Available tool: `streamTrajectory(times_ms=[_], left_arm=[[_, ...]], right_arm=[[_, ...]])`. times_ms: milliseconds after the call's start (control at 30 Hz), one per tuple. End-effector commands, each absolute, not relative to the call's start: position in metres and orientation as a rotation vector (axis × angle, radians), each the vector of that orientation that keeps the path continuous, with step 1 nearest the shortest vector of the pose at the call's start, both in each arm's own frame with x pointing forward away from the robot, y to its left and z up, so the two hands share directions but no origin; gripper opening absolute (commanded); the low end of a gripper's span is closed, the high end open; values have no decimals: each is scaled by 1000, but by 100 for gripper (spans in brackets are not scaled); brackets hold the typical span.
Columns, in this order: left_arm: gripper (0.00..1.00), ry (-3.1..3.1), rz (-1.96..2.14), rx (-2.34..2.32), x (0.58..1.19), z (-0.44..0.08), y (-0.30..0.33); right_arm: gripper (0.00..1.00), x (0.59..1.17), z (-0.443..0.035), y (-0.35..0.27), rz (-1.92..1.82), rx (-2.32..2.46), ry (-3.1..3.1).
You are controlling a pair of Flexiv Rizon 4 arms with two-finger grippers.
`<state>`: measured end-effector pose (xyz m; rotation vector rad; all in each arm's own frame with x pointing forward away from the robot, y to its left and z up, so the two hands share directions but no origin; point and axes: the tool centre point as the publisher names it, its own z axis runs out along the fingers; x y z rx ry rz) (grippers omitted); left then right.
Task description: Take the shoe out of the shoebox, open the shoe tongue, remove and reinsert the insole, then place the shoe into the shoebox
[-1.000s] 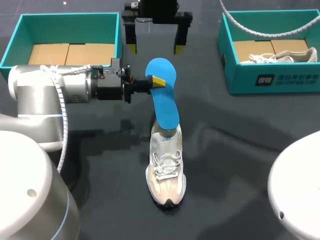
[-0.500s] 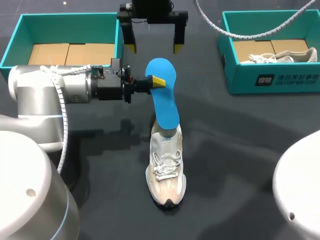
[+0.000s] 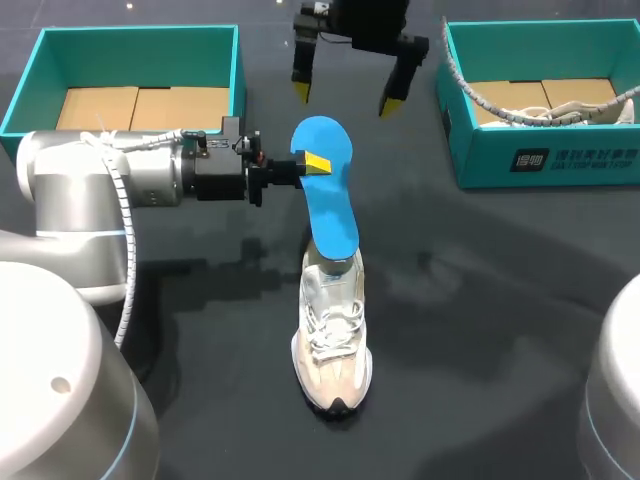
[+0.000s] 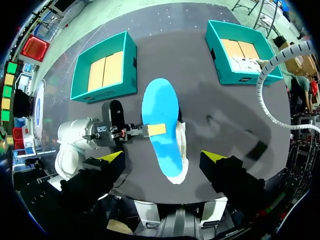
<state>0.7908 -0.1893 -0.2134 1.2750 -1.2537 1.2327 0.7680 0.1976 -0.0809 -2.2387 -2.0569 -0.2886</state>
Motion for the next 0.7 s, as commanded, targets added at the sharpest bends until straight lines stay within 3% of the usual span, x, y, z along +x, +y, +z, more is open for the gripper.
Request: streamTrajectory(times_ms=[33,700], left_arm=[[0,-1256,1230,1276,790,-213,-188],[0,-1256,1230,1276,790,-213,-188]], right_arm=[[100,769,-87,185,-677,-1968,-1820],[100,776,-120,167,-957,-1665,-1516]])
